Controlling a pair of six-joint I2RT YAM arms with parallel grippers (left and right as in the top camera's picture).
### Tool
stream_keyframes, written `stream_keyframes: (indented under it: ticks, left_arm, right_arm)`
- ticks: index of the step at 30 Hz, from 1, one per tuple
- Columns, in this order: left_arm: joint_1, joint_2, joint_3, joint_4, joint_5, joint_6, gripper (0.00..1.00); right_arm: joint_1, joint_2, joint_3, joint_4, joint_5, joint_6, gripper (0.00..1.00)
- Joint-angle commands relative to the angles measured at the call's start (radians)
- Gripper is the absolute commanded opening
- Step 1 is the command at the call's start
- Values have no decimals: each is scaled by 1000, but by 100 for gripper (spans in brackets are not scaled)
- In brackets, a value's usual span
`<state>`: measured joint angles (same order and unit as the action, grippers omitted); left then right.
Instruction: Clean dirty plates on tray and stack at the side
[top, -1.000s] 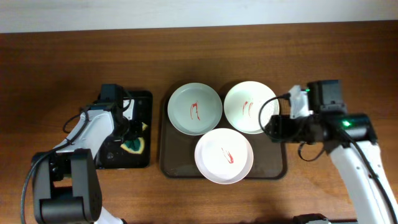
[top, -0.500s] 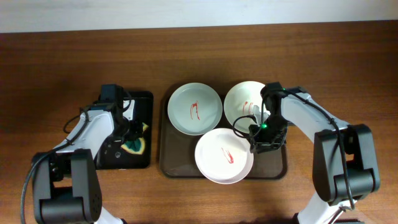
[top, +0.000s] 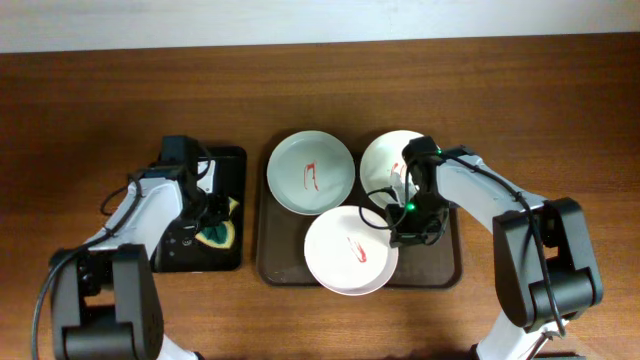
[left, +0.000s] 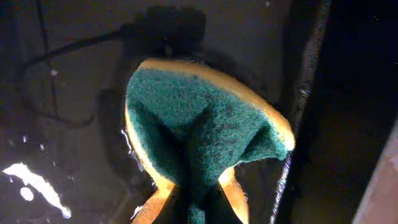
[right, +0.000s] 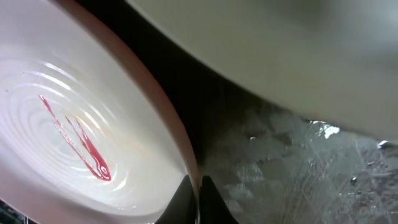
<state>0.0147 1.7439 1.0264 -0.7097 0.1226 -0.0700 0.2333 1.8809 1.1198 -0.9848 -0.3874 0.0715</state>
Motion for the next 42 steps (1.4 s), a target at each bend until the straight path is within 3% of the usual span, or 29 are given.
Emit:
stream_keyframes:
  ticks: [1, 6, 12, 20, 25, 28, 31, 36, 40, 42]
  left_arm:
    - [1, -153, 17, 33, -46, -12, 0]
    - [-9, -309, 17, 138, -116, -11, 0]
    - [-114, -361, 17, 200, -352, -12, 0]
    - [-120, -356, -10, 183, -381, -29, 0]
    - [-120, -260, -114, 171, -285, -102, 0]
    - [-142, -155, -129, 172, -106, -114, 0]
    - [-170, -126, -129, 172, -77, -166, 0]
    - [-191, -134, -127, 174, -47, -169, 0]
    - [-192, -257, -67, 129, -74, -169, 0]
    - [-192, -306, -65, 129, 63, -169, 0]
  right_arm:
    - [9, 7, -7, 18, 6, 19, 4]
    - [9, 7, -7, 56, 6, 19, 4]
    - [9, 7, -7, 69, 6, 19, 4]
    - [9, 7, -7, 69, 6, 19, 4]
    - [9, 7, -7, 65, 6, 19, 4]
    - [9, 7, -7, 61, 6, 19, 4]
    - [9, 7, -7, 59, 6, 19, 4]
    - [9, 7, -7, 58, 6, 18, 4]
    - [9, 7, -7, 59, 6, 18, 5]
    - [9, 7, -7, 59, 5, 19, 5]
